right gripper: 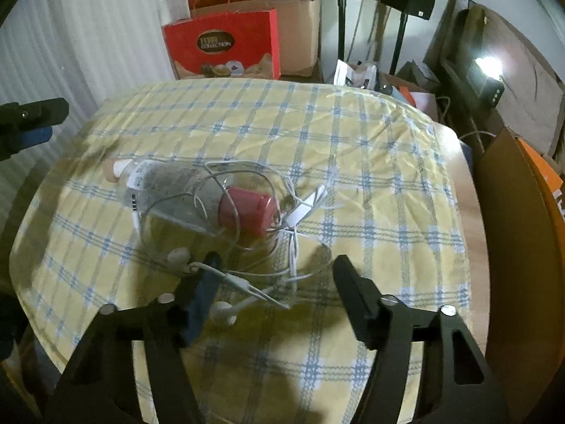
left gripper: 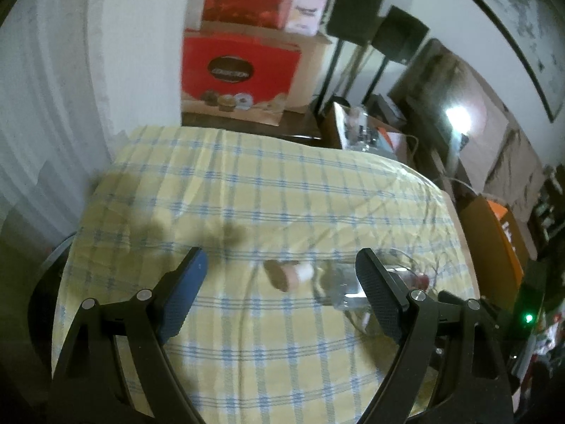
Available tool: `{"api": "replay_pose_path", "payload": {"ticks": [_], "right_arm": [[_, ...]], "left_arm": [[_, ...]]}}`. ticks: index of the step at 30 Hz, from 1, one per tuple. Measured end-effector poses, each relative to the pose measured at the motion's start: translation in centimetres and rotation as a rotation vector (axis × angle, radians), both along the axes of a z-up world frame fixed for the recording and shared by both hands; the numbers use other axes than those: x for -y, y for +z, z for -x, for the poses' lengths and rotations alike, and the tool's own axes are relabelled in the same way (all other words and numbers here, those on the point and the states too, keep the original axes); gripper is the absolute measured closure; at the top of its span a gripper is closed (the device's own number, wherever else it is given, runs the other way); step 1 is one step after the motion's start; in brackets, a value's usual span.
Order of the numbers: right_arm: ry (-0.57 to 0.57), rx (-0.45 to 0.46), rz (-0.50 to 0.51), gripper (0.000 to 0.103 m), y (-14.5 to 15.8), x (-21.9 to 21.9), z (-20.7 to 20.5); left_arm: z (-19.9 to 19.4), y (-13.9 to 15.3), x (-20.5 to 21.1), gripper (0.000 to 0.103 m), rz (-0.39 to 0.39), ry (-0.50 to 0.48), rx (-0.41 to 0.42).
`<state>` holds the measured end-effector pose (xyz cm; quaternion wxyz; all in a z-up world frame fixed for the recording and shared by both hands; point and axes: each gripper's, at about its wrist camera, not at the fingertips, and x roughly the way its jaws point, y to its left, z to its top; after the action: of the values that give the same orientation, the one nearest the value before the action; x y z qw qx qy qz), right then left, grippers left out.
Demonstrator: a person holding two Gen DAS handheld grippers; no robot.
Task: Organize objects
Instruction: 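Move both open grippers toward the clear pink-capped bottle on the table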
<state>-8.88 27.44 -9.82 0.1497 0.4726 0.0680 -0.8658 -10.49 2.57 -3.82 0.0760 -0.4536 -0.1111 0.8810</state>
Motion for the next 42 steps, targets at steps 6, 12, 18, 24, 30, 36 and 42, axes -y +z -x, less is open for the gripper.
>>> {"api": "replay_pose_path", "payload": {"ticks": [6, 12, 18, 24, 30, 36, 42], "right_arm": [[0.042, -0.006, 0.018, 0.074, -0.1, 0.4, -0.4], [0.031, 0.001, 0.016, 0.094, 0.0, -0.7, -0.9], [-0.061, -0.029, -0.013, 0.098, 1.0, -4.2, -1.3], [-0.182, -0.046, 0.005, 0.098, 2.1, -8.9, -1.6], [-0.244, -0.013, 0.002, 0.095, 2.2, -12.6, -1.9], [-0.111, 0.046, 0.013, 0.09, 2.3, -10.1, -3.5], [0.065, 0.025, 0.036, 0.049, 4.5, -5.1, -5.4]], "left_arm": [[0.1, -0.1, 1.8, 0.019, -0.022, 0.035, -0.001], [0.1, -0.1, 2.3, 0.019, -0.025, 0.044, 0.006], [0.1, -0.2, 2.3, 0.019, -0.024, 0.045, 0.009], [0.2, -0.3, 2.2, 0.019, -0.021, 0.046, 0.017], [0.2, -0.4, 1.9, 0.019, -0.018, 0.042, 0.022], [0.1, -0.6, 1.1, 0.019, -0.009, 0.027, 0.031], [0.3, -1.0, 0.2, 0.019, -0.011, 0.015, 0.042]]}}
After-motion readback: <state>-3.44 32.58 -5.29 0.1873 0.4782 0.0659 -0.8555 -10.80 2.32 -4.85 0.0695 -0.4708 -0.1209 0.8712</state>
